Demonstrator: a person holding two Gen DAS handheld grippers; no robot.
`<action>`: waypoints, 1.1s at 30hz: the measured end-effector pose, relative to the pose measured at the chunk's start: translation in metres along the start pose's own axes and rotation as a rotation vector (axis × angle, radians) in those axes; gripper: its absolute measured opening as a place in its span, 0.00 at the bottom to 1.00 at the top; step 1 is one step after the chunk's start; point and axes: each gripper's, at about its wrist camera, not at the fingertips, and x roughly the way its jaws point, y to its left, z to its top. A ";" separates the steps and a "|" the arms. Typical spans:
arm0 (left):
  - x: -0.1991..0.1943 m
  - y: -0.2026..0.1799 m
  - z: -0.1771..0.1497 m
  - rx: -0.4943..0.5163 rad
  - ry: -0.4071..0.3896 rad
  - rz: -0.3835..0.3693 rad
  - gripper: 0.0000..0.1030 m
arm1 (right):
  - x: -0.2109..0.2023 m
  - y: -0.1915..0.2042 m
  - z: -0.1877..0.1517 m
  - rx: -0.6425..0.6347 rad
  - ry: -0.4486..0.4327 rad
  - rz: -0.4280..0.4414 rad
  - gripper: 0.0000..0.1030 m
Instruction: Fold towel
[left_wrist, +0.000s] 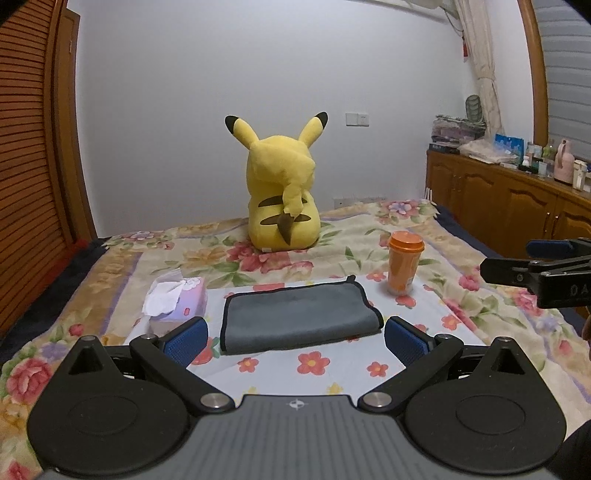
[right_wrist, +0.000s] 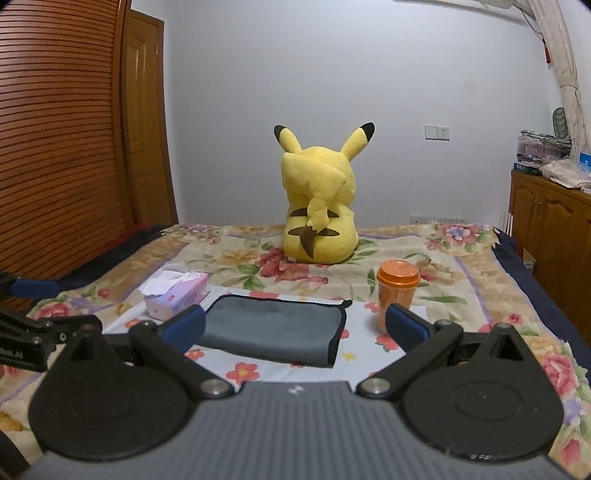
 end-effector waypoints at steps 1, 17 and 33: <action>-0.001 0.000 -0.002 0.001 0.000 0.002 1.00 | -0.001 0.001 -0.001 0.000 0.000 0.000 1.00; 0.002 0.005 -0.041 -0.041 0.057 0.013 1.00 | -0.003 0.013 -0.035 0.013 0.052 0.003 1.00; 0.010 0.003 -0.076 -0.070 0.121 0.019 1.00 | 0.002 0.020 -0.070 0.032 0.105 0.005 1.00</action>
